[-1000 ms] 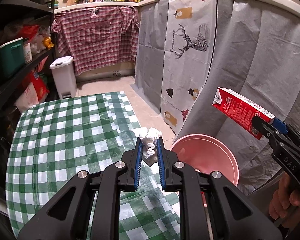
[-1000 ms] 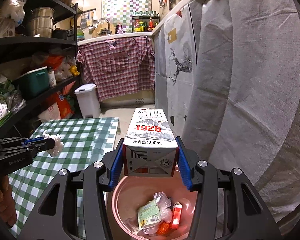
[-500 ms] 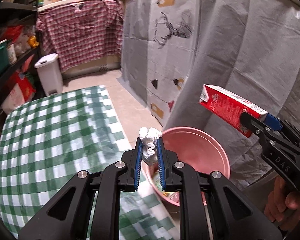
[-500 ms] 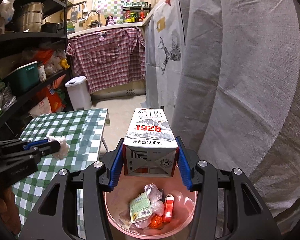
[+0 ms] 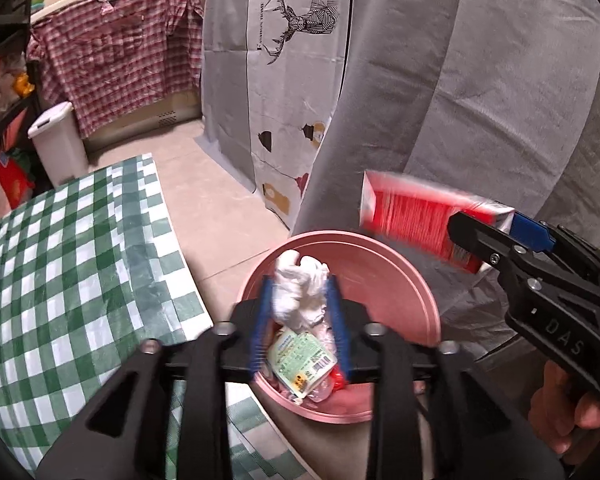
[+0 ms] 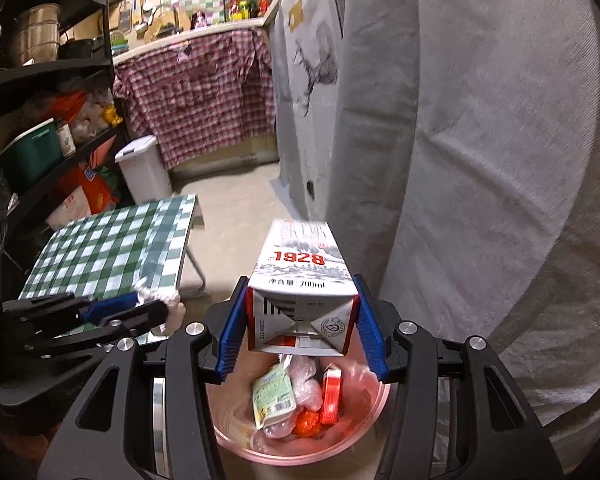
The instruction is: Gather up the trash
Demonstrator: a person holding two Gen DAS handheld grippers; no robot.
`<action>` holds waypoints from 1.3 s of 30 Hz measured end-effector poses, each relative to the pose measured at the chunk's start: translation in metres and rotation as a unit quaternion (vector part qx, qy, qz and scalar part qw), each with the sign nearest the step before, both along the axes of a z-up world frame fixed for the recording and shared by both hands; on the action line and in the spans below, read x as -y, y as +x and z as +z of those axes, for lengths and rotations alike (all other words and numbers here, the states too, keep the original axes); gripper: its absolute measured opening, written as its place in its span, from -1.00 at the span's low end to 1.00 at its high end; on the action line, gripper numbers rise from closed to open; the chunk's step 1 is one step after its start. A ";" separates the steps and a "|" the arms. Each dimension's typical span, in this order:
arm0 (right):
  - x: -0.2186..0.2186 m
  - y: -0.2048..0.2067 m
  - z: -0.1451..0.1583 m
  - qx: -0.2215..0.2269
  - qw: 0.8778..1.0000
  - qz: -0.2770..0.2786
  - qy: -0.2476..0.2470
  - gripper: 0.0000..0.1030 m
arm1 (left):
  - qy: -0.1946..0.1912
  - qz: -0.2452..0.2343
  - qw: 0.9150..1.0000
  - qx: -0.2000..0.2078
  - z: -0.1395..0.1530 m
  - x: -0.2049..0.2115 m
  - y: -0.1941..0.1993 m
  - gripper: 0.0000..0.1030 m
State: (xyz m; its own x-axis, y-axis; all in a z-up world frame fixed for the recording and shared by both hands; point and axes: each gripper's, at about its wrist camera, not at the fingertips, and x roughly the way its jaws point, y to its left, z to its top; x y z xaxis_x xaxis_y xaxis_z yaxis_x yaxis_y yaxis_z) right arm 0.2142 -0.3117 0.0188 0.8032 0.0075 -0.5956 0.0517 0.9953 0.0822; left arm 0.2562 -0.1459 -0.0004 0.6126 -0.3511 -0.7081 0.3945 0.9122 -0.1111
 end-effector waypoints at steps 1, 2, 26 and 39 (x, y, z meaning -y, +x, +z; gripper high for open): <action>0.001 0.000 -0.001 -0.001 1.000 0.002 0.002 0.13 | -0.001 -0.004 1.000 -0.002 -0.001 0.000 0.000 -0.37; 0.001 0.001 -0.002 -0.005 1.000 0.005 0.004 0.20 | -0.002 -0.006 1.000 -0.004 -0.001 0.000 0.000 -0.36; 0.014 -0.087 0.019 0.029 0.998 -0.037 0.028 0.28 | -0.030 0.098 0.992 0.069 0.047 -0.043 -0.106 0.11; -0.027 -0.163 0.021 0.014 0.998 -0.050 -0.029 0.91 | -0.009 0.125 0.988 0.093 0.032 -0.072 -0.177 0.73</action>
